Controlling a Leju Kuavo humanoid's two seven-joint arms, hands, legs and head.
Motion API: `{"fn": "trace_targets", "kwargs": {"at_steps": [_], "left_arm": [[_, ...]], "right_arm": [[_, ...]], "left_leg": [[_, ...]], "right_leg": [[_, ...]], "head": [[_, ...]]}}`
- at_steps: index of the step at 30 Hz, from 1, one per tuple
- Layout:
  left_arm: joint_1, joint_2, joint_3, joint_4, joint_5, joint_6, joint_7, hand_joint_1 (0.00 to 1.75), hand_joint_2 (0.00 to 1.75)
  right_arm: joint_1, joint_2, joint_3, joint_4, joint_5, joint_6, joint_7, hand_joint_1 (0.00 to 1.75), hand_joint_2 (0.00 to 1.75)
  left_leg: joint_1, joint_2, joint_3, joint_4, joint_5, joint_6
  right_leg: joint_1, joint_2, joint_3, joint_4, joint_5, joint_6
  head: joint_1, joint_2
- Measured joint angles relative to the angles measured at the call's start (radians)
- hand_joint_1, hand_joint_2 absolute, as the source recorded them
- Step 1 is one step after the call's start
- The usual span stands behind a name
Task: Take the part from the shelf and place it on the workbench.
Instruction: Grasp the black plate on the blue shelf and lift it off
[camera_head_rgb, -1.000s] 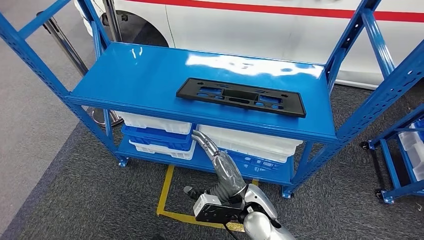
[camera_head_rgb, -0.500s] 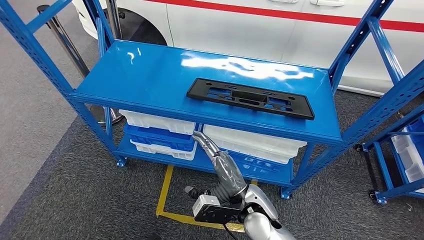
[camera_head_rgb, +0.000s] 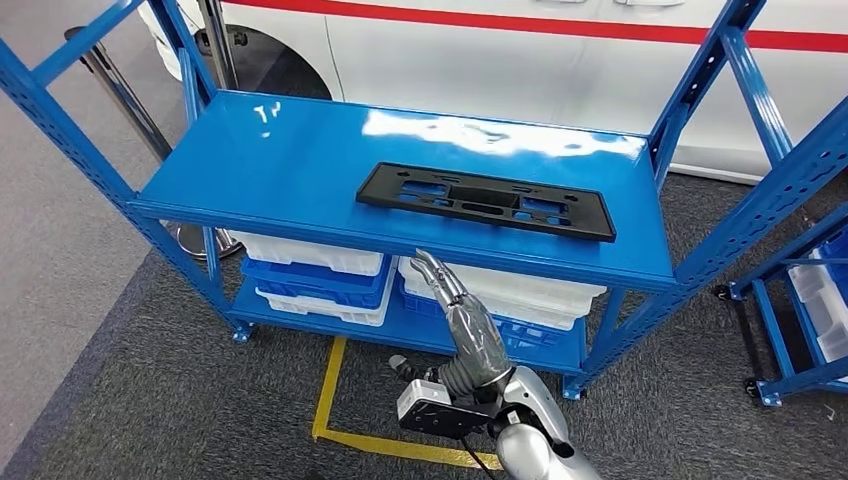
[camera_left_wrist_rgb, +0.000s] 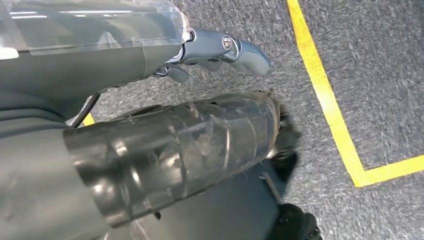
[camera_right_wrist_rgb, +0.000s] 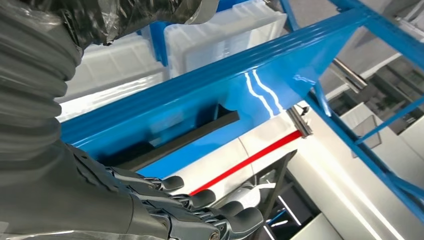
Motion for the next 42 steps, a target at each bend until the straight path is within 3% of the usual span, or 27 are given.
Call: {"fn": "trace_targets", "kwargs": {"at_steps": [1,3,5,10,11,13,15,16,17,19,21,23,26,29,30,31,33,35,36,40,42], "left_arm": [[0.001,0.001,0.002,0.0,0.0,0.0,0.0,0.0,0.0],[0.002,0.001,0.004,0.0,0.0,0.0,0.0,0.0,0.0],[-0.001,0.001,0.006,0.002,0.0,0.0,0.0,0.0,0.0],[-0.002,0.001,0.013,0.004,-0.003,0.002,0.001,0.0,0.0],[-0.003,0.001,0.013,0.004,-0.004,0.002,0.001,0.0,0.0],[-0.005,0.001,0.014,0.004,-0.007,0.002,0.002,0.0,0.0],[-0.005,0.001,0.014,0.004,-0.007,0.002,0.003,0.0,0.0],[-0.004,0.001,0.014,0.004,-0.007,0.002,0.003,0.0,0.0],[-0.003,0.001,0.015,0.004,-0.007,0.002,0.003,0.0,0.0],[-0.003,0.0,0.015,0.004,-0.008,0.002,0.003,0.0,0.0],[-0.004,-0.003,0.015,0.005,-0.008,0.002,0.003,0.0,0.0],[-0.006,-0.004,0.015,0.006,-0.008,0.002,0.003,0.0,0.0],[-0.008,-0.004,0.015,0.006,-0.008,0.002,0.003,0.0,0.0],[-0.007,-0.004,0.015,0.006,-0.008,0.002,0.003,0.0,0.0],[-0.005,-0.003,0.015,0.006,-0.008,0.002,0.004,0.0,0.0],[-0.004,-0.003,0.015,0.006,-0.008,0.002,0.004,0.0,0.0],[-0.002,-0.002,0.015,0.006,-0.008,0.002,0.004,0.0,0.0],[-0.003,-0.002,0.015,0.007,-0.01,0.002,0.005,0.0,0.0],[-0.004,-0.002,0.015,0.007,-0.011,0.002,0.005,0.0,0.0],[-0.004,-0.002,0.015,0.008,-0.016,0.001,0.009,0.0,0.0],[-0.005,-0.002,0.015,0.008,-0.019,0.001,0.01,0.0,0.0]], "right_arm": [[0.002,-0.001,-0.002,0.0,0.002,-0.001,0.0,0.0,1.75],[0.003,-0.003,-0.005,0.0,0.005,-0.002,0.001,0.0,1.75],[0.003,-0.006,-0.008,0.0,0.008,-0.005,0.002,0.0,1.75],[0.004,-0.009,-0.023,0.0,0.017,-0.014,0.003,0.0,1.75],[0.004,-0.01,-0.026,0.0,0.018,-0.015,0.003,0.0,1.75],[0.006,-0.012,-0.03,0.0,0.019,-0.016,0.003,0.0,1.75],[0.011,-0.016,-0.032,0.0,0.019,-0.016,0.003,0.0,1.75],[0.013,-0.017,-0.032,0.0,0.019,-0.016,0.003,0.0,1.75],[0.014,-0.018,-0.033,0.0,0.019,-0.016,0.003,0.0,1.75],[0.014,-0.019,-0.035,0.0,0.019,-0.016,0.003,0.0,1.75],[0.013,-0.02,-0.037,0.0,0.02,-0.016,0.003,0.0,1.75],[0.013,-0.022,-0.037,0.0,0.02,-0.016,0.003,0.0,1.75],[0.013,-0.022,-0.038,-0.002,0.021,-0.017,0.003,0.0,1.75],[0.013,-0.023,-0.038,-0.003,0.021,-0.017,0.003,0.0,1.75],[0.015,-0.023,-0.038,-0.003,0.021,-0.017,0.003,0.0,1.75],[0.016,-0.023,-0.038,-0.003,0.021,-0.017,0.003,0.0,1.75],[0.016,-0.023,-0.038,-0.003,0.021,-0.017,0.003,0.0,1.75],[0.016,-0.023,-0.038,-0.003,0.021,-0.017,0.004,0.0,1.75],[0.016,-0.023,-0.038,-0.003,0.021,-0.017,0.004,0.0,1.75],[0.016,-0.023,-0.039,-0.003,0.024,-0.017,0.004,0.0,1.75],[0.015,-0.023,-0.042,-0.004,0.03,-0.017,0.004,0.0,1.75]], "left_leg": [[0.004,0.0,-0.002,-0.011,0.024,-0.005],[0.013,0.0,0.039,-0.12,0.1,-0.013],[0.013,-0.002,0.082,-0.216,0.133,-0.011],[0.008,-0.005,0.101,-0.245,0.115,0.027],[0.009,-0.004,0.106,-0.248,0.113,0.034],[0.006,-0.004,0.115,-0.249,0.106,0.044],[0.002,-0.004,0.125,-0.249,0.097,0.048],[0.001,-0.005,0.132,-0.249,0.092,0.049],[-0.001,-0.005,0.141,-0.249,0.086,0.048],[-0.003,-0.007,0.159,-0.25,0.073,0.045],[-0.005,-0.007,0.167,-0.253,0.064,0.037],[-0.005,-0.006,0.171,-0.259,0.06,0.026],[-0.007,-0.004,0.164,-0.227,0.034,0.015],[-0.003,-0.005,0.062,-0.046,-0.032,0.004],[-0.001,-0.004,0.03,-0.001,-0.036,0.0],[0.001,-0.004,0.014,0.009,-0.019,-0.003],[0.005,-0.004,0.037,-0.082,0.065,-0.008],[0.007,-0.005,0.079,-0.196,0.121,-0.005],[0.006,-0.005,0.09,-0.227,0.128,0.0],[0.003,-0.008,0.1,-0.246,0.118,0.028],[0.006,-0.007,0.11,-0.254,0.116,0.04]], "right_leg": [[-0.002,0.002,0.004,0.001,-0.005,0.003],[-0.006,0.006,0.012,0.009,-0.018,0.013],[-0.006,0.009,0.012,0.022,-0.033,0.027],[-0.008,0.007,0.004,0.047,-0.057,0.052],[-0.009,0.006,-0.015,0.085,-0.075,0.055],[-0.009,0.003,-0.087,0.21,-0.119,0.059],[-0.007,0.003,-0.156,0.304,-0.128,0.057],[-0.006,0.003,-0.168,0.303,-0.103,0.053],[-0.003,0.003,-0.162,0.265,-0.063,0.047],[0.008,0.002,-0.117,0.14,0.018,0.029],[0.019,0.001,-0.082,0.059,0.039,0.016],[0.022,0.002,-0.071,0.039,0.029,0.01],[0.01,0.002,-0.045,0.011,0.028,0.002],[0.007,-0.001,-0.025,0.002,0.017,-0.006],[0.007,-0.001,-0.02,0.003,0.012,-0.007],[0.005,0.001,-0.014,0.005,0.007,-0.006],[0.002,0.004,0.0,0.012,-0.009,0.0],[0.003,0.006,0.005,0.024,-0.025,0.011],[0.004,0.006,0.003,0.028,-0.03,0.016],[0.004,0.006,-0.003,0.036,-0.042,0.035],[0.001,0.004,-0.034,0.105,-0.077,0.044]], "head": [[0.0,0.0],[0.0,0.0],[-0.001,0.0],[-0.002,0.0],[-0.002,0.0],[-0.002,0.0],[-0.002,0.0],[-0.002,0.0],[-0.002,0.0],[-0.002,0.0],[-0.002,0.0],[-0.002,0.0],[-0.003,0.0],[-0.004,0.0],[-0.004,0.0],[-0.004,0.0],[-0.004,0.0],[-0.004,0.0],[-0.003,0.0],[-0.003,0.0],[-0.002,0.0]]}}
